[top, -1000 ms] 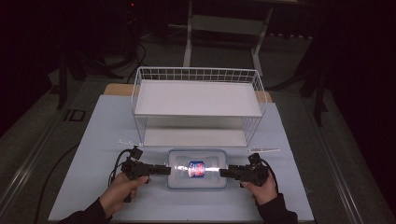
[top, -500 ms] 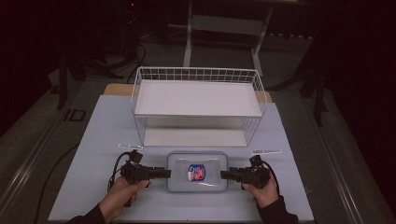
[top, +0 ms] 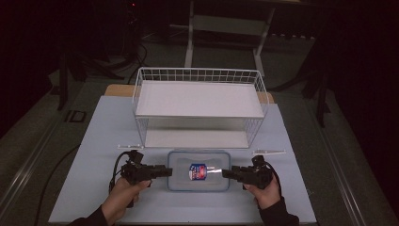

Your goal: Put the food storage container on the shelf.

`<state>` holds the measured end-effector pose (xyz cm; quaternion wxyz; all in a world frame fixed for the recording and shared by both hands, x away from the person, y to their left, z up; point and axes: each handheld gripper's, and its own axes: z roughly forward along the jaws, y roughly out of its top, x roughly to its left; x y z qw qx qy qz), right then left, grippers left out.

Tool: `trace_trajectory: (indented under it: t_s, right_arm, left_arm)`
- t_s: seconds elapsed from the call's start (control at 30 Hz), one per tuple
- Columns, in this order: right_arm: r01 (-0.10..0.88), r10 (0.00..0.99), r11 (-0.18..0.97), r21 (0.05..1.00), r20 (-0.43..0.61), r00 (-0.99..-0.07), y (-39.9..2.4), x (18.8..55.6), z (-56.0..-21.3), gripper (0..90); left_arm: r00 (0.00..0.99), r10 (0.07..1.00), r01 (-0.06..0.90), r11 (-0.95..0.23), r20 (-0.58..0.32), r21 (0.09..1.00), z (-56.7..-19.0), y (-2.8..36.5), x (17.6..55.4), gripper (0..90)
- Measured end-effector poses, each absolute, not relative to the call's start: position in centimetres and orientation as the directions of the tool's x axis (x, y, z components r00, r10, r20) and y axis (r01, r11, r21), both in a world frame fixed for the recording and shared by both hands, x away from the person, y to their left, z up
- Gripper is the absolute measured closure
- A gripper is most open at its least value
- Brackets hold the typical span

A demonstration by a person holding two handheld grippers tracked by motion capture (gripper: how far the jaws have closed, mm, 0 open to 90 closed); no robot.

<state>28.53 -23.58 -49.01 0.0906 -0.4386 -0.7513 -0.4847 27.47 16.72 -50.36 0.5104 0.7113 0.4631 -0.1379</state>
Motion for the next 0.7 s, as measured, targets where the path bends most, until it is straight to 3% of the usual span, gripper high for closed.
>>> trace_trajectory:
  t_s: [0.7]
  right_arm:
    - [0.687, 0.592, 0.119, 0.717, 0.505, -0.629, -23.2, 32.6, -46.1, 51.4]
  left_arm:
    - [0.578, 0.541, 0.721, 0.012, -0.611, 0.693, -48.4, 16.7, 30.8, 54.9]
